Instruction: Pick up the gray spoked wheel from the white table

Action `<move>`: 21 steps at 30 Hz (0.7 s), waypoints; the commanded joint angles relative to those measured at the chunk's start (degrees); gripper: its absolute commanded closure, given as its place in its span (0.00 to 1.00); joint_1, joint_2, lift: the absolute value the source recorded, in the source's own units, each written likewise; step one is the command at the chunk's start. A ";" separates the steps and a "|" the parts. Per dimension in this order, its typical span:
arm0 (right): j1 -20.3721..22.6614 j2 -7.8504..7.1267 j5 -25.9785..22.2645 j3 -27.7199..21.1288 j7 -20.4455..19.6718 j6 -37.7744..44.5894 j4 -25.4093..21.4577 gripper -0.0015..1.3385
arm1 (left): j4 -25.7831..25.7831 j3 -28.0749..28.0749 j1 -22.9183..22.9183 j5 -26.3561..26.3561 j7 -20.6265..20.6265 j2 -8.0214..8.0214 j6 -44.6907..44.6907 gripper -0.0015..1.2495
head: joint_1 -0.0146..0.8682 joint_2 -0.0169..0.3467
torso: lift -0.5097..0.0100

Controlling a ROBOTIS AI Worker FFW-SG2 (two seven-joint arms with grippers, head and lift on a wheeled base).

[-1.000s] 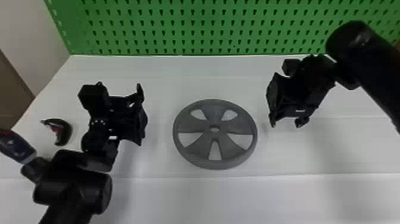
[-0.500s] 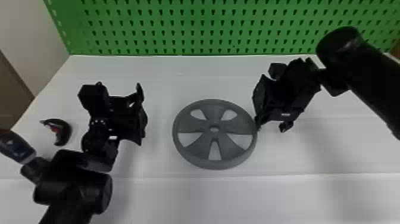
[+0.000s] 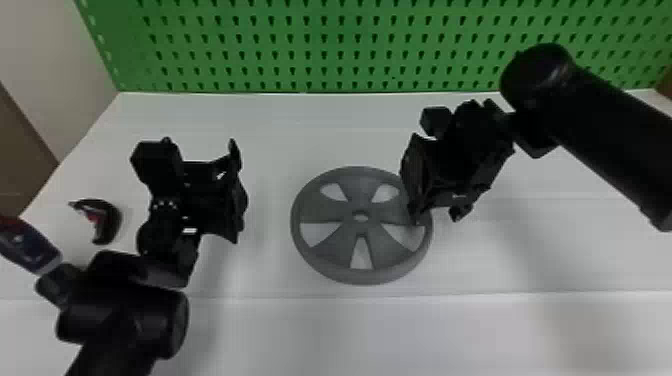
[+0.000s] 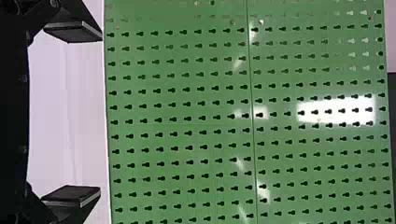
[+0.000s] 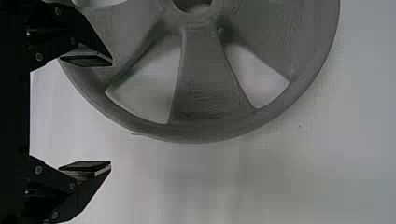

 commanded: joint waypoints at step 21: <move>-0.59 -0.01 -3.22 3.08 0.00 -0.12 0.10 0.35 | 0.09 0.11 -0.09 0.27 0.09 0.00 0.09 0.10 | 0.93 0.17 | 0.79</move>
